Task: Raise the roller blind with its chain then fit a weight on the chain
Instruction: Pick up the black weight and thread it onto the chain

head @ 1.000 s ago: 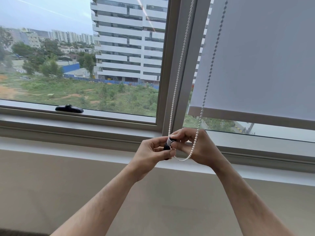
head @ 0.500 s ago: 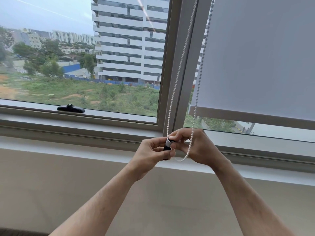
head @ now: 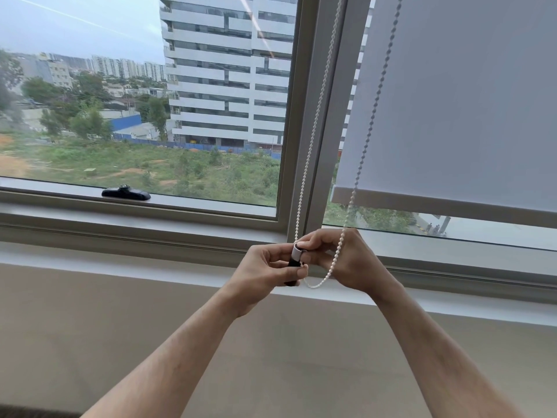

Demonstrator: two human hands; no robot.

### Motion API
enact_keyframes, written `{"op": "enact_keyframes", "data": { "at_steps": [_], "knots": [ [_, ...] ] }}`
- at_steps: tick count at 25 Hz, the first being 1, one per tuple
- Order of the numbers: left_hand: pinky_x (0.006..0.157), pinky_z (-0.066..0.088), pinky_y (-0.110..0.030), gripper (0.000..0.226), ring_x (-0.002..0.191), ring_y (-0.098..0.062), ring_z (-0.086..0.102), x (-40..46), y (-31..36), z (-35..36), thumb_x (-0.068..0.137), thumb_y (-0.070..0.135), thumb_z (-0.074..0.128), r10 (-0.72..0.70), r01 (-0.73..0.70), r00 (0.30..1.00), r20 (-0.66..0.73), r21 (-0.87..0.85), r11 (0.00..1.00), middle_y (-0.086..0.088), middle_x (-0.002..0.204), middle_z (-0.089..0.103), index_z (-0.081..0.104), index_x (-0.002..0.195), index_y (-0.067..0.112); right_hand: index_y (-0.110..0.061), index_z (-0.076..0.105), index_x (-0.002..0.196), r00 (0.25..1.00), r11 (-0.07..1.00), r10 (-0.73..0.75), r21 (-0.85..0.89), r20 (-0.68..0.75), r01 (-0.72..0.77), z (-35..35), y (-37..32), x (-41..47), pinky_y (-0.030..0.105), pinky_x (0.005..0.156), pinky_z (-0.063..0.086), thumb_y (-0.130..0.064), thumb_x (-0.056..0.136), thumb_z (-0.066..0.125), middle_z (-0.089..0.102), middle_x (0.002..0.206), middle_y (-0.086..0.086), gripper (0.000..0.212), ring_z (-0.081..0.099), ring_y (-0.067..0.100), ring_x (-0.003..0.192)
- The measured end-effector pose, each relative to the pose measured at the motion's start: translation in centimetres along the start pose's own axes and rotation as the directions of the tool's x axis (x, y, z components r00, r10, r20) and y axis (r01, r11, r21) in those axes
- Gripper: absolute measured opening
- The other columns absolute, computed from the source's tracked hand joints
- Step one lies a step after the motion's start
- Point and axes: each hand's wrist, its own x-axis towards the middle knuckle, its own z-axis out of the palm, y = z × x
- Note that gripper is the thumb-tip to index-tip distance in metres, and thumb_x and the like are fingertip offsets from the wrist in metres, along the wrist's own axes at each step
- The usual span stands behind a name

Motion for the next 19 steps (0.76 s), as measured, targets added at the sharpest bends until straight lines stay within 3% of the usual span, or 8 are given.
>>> {"op": "enact_keyframes", "data": {
  "at_steps": [4, 9, 12, 16, 19],
  "knots": [
    [0.075, 0.057, -0.033, 0.030, 0.078, -0.030, 0.064, -0.3, 0.1, -0.3, 0.081, 0.002, 0.074, -0.024, 0.025, 0.999, 0.048, -0.017, 1.000, -0.022, 0.101, 0.068, 0.071, 0.111, 0.005, -0.036, 0.070, 0.080, 1.000, 0.999, 0.007, 0.053, -0.014, -0.006, 0.2, -0.4, -0.2, 0.018, 0.080, 0.056, 0.006, 0.078, 0.079, 0.076, 0.093, -0.007, 0.042, 0.075, 0.006, 0.087],
    [0.073, 0.056, -0.031, 0.031, 0.082, -0.035, 0.060, -0.4, 0.3, -0.3, 0.085, -0.007, 0.067, -0.023, 0.024, 0.998, 0.057, -0.018, 1.000, -0.026, 0.102, 0.064, 0.066, 0.116, -0.001, -0.041, 0.074, 0.078, 0.999, 0.994, 0.039, 0.097, 0.004, -0.039, -0.2, -0.4, -0.2, 0.023, 0.084, 0.057, 0.006, 0.079, 0.077, 0.077, 0.091, -0.017, 0.047, 0.075, 0.009, 0.090],
    [0.077, 0.058, -0.038, 0.031, 0.078, -0.031, 0.060, -0.5, 0.7, -0.1, 0.085, -0.004, 0.069, -0.004, 0.006, 0.998, 0.069, -0.029, 1.000, -0.024, 0.099, 0.063, 0.068, 0.115, 0.000, -0.044, 0.074, 0.081, 1.000, 0.996, 0.013, 0.089, 0.005, -0.013, -0.4, -0.6, -0.1, 0.024, 0.085, 0.057, 0.005, 0.081, 0.075, 0.076, 0.096, -0.021, 0.049, 0.074, 0.009, 0.093],
    [0.084, 0.059, -0.047, 0.033, 0.077, -0.027, 0.058, -0.4, 1.2, 0.0, 0.085, -0.003, 0.069, 0.007, -0.005, 0.998, 0.059, -0.033, 0.999, -0.022, 0.099, 0.062, 0.067, 0.118, 0.002, -0.042, 0.072, 0.080, 0.999, 0.999, -0.031, 0.029, -0.030, 0.032, -0.5, -0.7, 0.0, 0.027, 0.084, 0.058, 0.000, 0.080, 0.078, 0.076, 0.094, -0.020, 0.042, 0.075, 0.010, 0.091],
    [0.084, 0.057, -0.048, 0.032, 0.070, -0.020, 0.061, -0.4, 1.3, 0.1, 0.085, -0.002, 0.069, 0.008, -0.007, 0.999, 0.054, -0.024, 1.000, -0.016, 0.090, 0.064, 0.069, 0.117, 0.004, -0.021, 0.076, 0.082, 0.999, 0.999, -0.033, 0.010, -0.031, 0.033, -0.5, -0.6, 0.0, 0.020, 0.082, 0.057, 0.001, 0.079, 0.078, 0.076, 0.094, -0.015, 0.023, 0.075, 0.005, 0.088]
  ]
}}
